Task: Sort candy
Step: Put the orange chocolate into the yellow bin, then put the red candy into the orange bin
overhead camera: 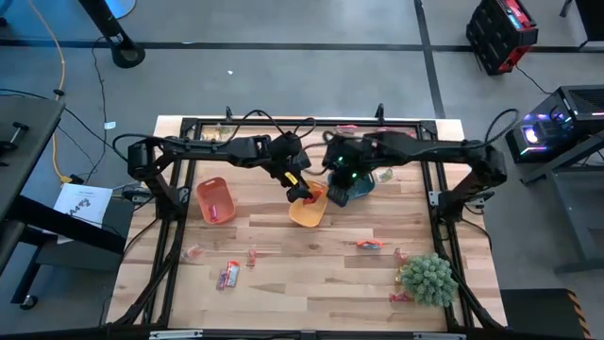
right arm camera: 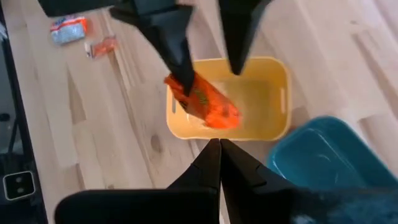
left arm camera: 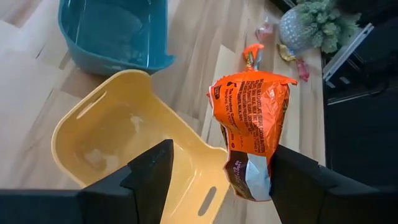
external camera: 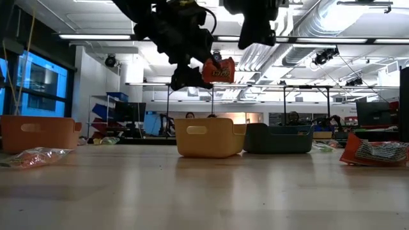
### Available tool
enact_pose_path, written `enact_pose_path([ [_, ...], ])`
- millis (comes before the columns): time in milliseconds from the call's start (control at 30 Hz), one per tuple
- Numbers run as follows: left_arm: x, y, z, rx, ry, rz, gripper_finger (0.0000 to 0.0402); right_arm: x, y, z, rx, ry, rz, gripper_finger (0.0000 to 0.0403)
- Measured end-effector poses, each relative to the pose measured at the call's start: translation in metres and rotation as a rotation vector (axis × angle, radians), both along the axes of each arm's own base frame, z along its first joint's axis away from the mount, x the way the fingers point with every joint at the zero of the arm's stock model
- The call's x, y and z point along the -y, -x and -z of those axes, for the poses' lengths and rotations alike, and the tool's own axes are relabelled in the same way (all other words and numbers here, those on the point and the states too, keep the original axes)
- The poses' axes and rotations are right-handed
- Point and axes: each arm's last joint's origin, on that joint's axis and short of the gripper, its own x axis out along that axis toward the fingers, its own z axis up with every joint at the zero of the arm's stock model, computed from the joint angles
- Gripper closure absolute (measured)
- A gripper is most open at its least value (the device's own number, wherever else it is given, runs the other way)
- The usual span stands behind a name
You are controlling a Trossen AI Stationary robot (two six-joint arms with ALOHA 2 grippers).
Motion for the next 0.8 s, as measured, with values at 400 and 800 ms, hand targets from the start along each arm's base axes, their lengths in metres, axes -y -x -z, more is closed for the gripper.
enact_pose_path([
  [400, 0.001, 0.000, -0.001, 0.000, 0.000, 0.002, 0.0175, -0.008, -0.029, 0.028, -0.007, -0.026, -0.045, 0.0403],
  [800, 0.009, 0.003, -0.009, 0.053, -0.093, 0.107, 0.0175, -0.001, -0.036, 0.039, -0.029, 0.062, -0.068, 0.0403],
])
